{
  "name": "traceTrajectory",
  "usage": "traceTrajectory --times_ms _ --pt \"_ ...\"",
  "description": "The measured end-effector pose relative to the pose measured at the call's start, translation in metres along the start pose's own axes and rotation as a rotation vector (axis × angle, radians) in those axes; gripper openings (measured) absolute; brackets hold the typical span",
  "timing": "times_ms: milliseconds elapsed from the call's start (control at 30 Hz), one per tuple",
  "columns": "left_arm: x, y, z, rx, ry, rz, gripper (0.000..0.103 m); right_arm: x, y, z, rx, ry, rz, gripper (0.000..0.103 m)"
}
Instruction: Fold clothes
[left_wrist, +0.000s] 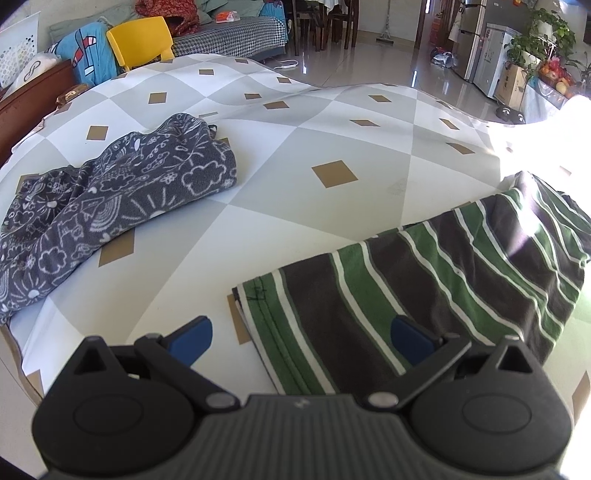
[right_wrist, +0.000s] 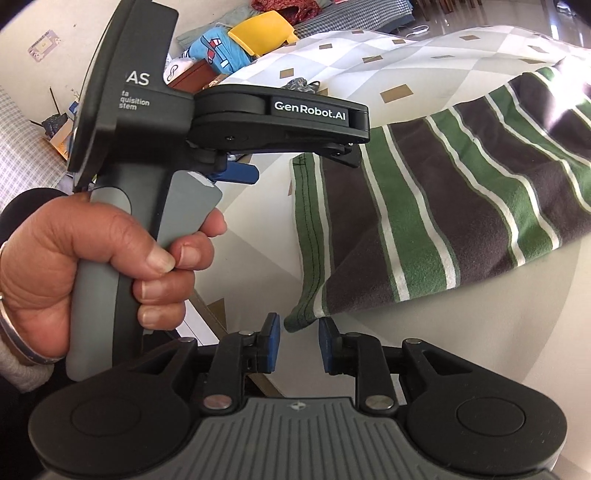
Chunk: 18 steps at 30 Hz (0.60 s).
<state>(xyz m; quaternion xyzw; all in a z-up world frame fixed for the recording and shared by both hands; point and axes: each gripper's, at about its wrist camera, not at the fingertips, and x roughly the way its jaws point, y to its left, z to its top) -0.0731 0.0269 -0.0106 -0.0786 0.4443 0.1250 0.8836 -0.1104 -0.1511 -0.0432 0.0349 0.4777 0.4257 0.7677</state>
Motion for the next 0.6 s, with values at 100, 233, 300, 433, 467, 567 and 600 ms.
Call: traceTrajectory --times_ms 100,233,300,433,467,567,600 --pt "0.001 -0.007 -0.001 0.017 0.002 -0.021 0.103 -0.006 -0.004 0.002 0.013 0.008 -0.055 0.023" --pt "0.004 -0.018 -0.004 0.052 0.012 -0.043 0.103 -0.015 -0.005 0.004 -0.004 -0.002 -0.102 0.025" --pt "0.006 -0.023 -0.006 0.068 0.021 -0.047 0.103 -0.02 -0.005 0.005 -0.013 -0.006 -0.126 0.028" --pt "0.016 -0.03 -0.012 0.091 0.06 -0.04 0.103 -0.029 -0.006 0.008 -0.031 -0.016 -0.174 0.029" --pt "0.018 -0.03 -0.014 0.096 0.071 -0.03 0.103 -0.031 -0.007 0.008 -0.036 -0.019 -0.185 0.03" --pt "0.024 -0.028 -0.019 0.103 0.093 -0.001 0.103 -0.038 -0.009 0.011 -0.04 -0.034 -0.222 0.03" --pt "0.024 -0.025 -0.019 0.089 0.095 -0.004 0.103 -0.041 -0.014 0.013 -0.022 -0.057 -0.236 0.03"
